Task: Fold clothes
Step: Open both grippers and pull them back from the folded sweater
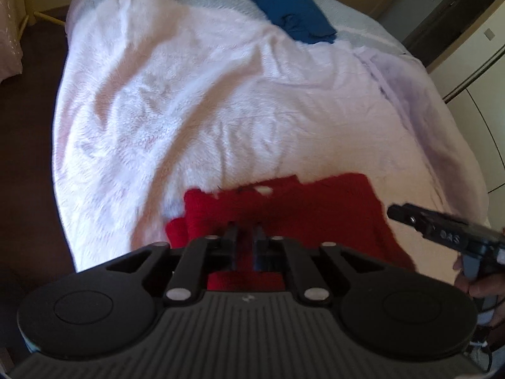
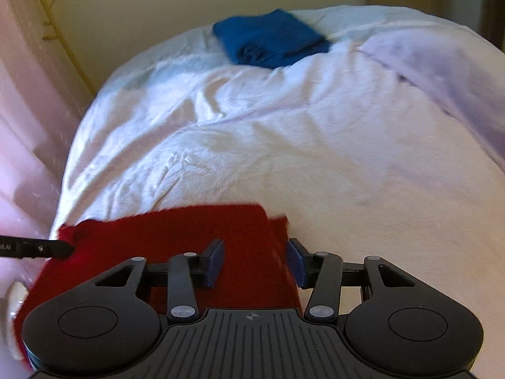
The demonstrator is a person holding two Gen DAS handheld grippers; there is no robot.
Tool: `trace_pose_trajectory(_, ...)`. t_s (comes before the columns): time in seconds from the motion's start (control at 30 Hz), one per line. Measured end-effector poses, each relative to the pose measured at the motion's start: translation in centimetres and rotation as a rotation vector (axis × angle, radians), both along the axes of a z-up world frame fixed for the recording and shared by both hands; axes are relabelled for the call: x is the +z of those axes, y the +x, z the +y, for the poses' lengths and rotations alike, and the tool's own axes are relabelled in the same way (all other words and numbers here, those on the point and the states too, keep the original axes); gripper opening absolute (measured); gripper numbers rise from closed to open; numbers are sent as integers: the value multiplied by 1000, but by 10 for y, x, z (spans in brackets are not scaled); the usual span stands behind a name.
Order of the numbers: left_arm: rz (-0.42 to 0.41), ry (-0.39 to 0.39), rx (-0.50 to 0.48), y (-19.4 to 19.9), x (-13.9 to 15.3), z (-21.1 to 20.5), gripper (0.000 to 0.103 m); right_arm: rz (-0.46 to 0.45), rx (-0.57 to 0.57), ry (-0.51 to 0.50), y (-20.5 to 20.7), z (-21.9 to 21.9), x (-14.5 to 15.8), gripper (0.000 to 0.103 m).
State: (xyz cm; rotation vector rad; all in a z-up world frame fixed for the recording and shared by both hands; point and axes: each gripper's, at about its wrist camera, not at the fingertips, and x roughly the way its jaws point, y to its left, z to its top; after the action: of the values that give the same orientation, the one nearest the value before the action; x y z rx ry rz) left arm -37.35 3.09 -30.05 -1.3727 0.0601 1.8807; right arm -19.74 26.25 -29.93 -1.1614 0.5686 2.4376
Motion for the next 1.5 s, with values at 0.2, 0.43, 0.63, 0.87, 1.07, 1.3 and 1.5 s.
trace_pose_trajectory(0.2, -9, -1, -65, 64, 14, -15, 6, 0, 20, -13, 57, -58, 26, 48)
trace_pose_trajectory(0.43, 6, -144, 3, 76, -23, -6, 2, -90, 6, -41, 50, -69, -23, 48)
trace_pose_trajectory(0.63, 71, -189, 19, 97, 12, -10, 3, -75, 10, -6, 69, -80, 7, 48)
trace_pose_trajectory(0.87, 136, -322, 11, 124, -6, 5, 3, -129, 26, -47, 67, -87, -23, 48)
trace_pose_trajectory(1.07, 190, -365, -10, 138, 0, 13, 3, -121, 14, -46, 78, -89, -14, 48)
trace_pose_trajectory(1.3, 141, -356, -13, 150, 10, 1, 15, -110, 18, -35, 102, -104, 9, 49)
trace_pose_trajectory(1.5, 76, -309, 4, 157, 9, -26, 20, -166, 13, -69, 112, -112, -1, 49)
